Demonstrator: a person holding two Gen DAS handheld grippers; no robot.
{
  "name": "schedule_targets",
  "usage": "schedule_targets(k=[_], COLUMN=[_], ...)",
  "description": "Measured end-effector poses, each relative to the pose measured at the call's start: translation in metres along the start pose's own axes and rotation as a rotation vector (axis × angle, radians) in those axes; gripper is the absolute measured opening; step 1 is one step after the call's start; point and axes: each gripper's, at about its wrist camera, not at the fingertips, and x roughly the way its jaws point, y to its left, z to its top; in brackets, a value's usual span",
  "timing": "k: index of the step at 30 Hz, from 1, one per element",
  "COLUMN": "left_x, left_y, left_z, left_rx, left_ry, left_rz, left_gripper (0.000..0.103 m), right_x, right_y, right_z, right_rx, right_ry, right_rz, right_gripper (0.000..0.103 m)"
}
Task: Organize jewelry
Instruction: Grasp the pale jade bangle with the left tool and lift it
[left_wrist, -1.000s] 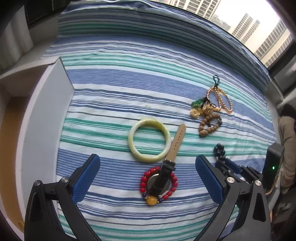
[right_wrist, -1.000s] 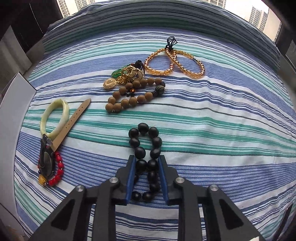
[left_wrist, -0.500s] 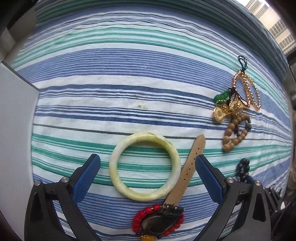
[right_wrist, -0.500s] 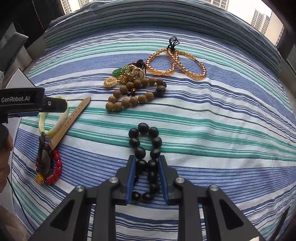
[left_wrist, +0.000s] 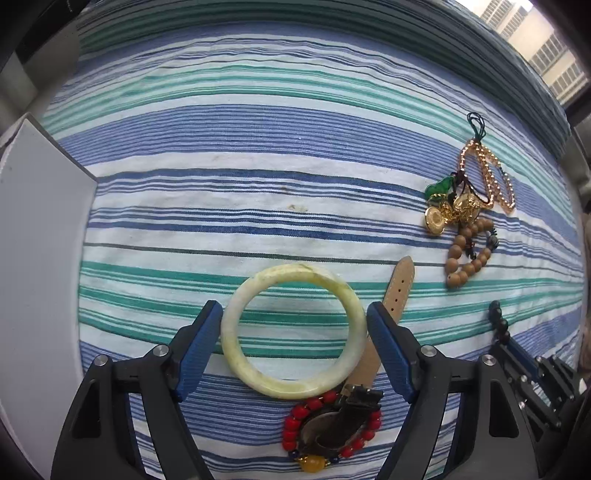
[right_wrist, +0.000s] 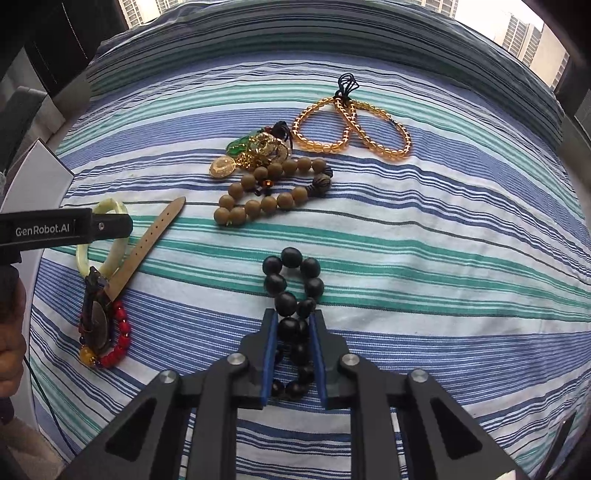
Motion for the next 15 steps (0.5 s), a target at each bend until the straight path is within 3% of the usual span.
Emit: schedule_targets(k=[8, 15], left_x=[-0.026, -0.059], left_y=[0.013, 0.028], left_z=[-0.018, -0.022], left_rx=[-0.001, -0.005], left_ry=[-0.008, -0.038], left_rz=[0.012, -0.009], left_gripper=[0.08, 0.08], right_x=[-0.002, -0.026], right_y=[-0.012, -0.009], right_z=[0.008, 0.014], right_rx=[0.046, 0.042], right_ry=[0.05, 0.017], right_rz=[0.042, 0.048], right_gripper=[0.012, 0.012])
